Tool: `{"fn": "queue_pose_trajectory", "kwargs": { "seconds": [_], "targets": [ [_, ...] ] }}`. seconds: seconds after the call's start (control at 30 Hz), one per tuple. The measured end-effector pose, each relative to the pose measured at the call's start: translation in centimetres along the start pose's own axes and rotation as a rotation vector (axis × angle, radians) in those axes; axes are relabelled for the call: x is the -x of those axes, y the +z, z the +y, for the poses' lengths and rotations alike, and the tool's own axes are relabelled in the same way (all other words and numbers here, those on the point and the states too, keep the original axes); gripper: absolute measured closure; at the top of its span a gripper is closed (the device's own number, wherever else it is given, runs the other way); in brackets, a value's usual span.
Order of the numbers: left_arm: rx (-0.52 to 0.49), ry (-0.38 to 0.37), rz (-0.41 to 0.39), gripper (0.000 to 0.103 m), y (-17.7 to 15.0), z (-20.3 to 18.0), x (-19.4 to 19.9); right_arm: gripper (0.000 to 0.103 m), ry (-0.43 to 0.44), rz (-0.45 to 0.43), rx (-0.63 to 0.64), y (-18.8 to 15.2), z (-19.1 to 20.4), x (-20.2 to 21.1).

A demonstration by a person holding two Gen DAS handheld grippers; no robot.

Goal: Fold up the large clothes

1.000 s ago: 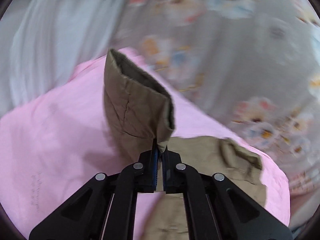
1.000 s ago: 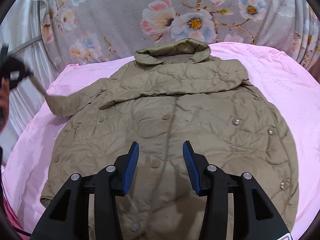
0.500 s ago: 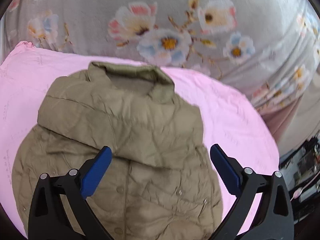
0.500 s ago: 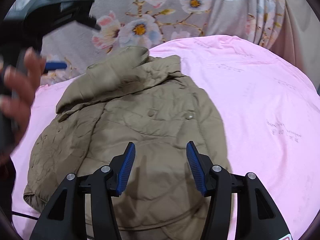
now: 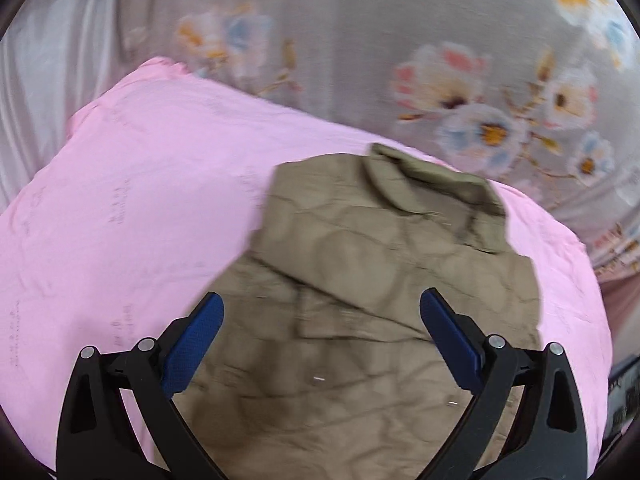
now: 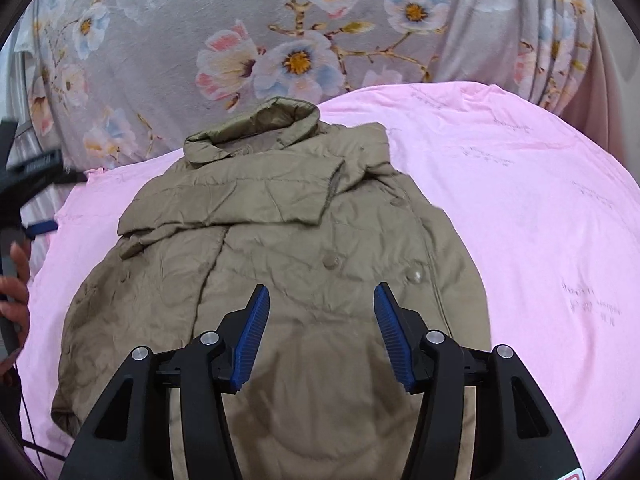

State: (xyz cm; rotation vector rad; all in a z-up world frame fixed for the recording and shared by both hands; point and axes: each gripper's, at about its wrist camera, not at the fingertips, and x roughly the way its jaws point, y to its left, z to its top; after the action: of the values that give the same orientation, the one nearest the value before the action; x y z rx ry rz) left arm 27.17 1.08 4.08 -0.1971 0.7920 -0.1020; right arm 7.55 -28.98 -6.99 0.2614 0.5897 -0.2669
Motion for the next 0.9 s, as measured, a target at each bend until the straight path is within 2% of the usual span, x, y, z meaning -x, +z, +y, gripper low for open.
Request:
{"fn": "queue_pose_trajectory", "kwargs": {
  "seconds": [0.17,0.23,0.37,0.47,0.5,0.53,0.57,0.6,0.63,0.7,0.8,0.83,0.9],
  "targets": [
    [0.089,0.077,0.048,0.007,1.1,5.5,-3.3,0.049,0.034,0.006,0.004,4.4,1.1,-3.1],
    [0.13,0.085,0.067,0.007,1.5,7.0,-4.5,0.043,0.03,0.022,-0.01,6.2,1.3,-5.0],
    [0.172,0.093,0.083,0.007,2.2,8.0,-6.4,0.041,0.029,0.079,-0.09,8.5,0.3,-9.1],
    [0.181,0.083,0.093,0.01,2.9,7.4,-7.8,0.041,0.088,0.151,-0.223,8.8,-0.9,-12.5],
    [0.178,0.074,0.1,0.011,3.1,6.9,-8.4,0.043,0.094,0.172,-0.247,8.7,-0.9,-13.5],
    [0.173,0.069,0.105,0.011,3.3,6.4,-8.8,0.064,0.103,0.184,-0.241,8.6,-0.6,-14.2],
    [0.166,0.065,0.112,0.012,3.4,5.9,-9.3,0.074,0.101,0.202,-0.21,8.5,0.0,-14.9],
    [0.159,0.063,0.12,0.013,3.5,5.4,-9.9,0.091,0.079,0.208,-0.18,8.5,0.5,-15.0],
    [0.147,0.06,0.127,0.017,3.5,4.7,-10.5,0.101,0.075,0.199,-0.157,8.8,1.0,-14.9],
    [0.124,0.059,0.131,0.019,3.6,3.6,-11.2,0.101,0.098,0.119,-0.127,10.1,1.8,-13.0],
    [0.084,0.089,0.127,0.019,3.6,2.5,-12.2,0.101,0.061,-0.033,-0.024,12.3,3.3,-9.5],
    [0.07,0.108,0.143,0.019,3.2,2.3,-12.9,0.101,0.043,-0.059,0.008,12.8,3.7,-9.0],
    [0.06,0.145,0.189,0.02,2.0,2.5,-14.4,0.101,0.021,-0.037,0.043,12.8,3.9,-9.8]
  ]
}}
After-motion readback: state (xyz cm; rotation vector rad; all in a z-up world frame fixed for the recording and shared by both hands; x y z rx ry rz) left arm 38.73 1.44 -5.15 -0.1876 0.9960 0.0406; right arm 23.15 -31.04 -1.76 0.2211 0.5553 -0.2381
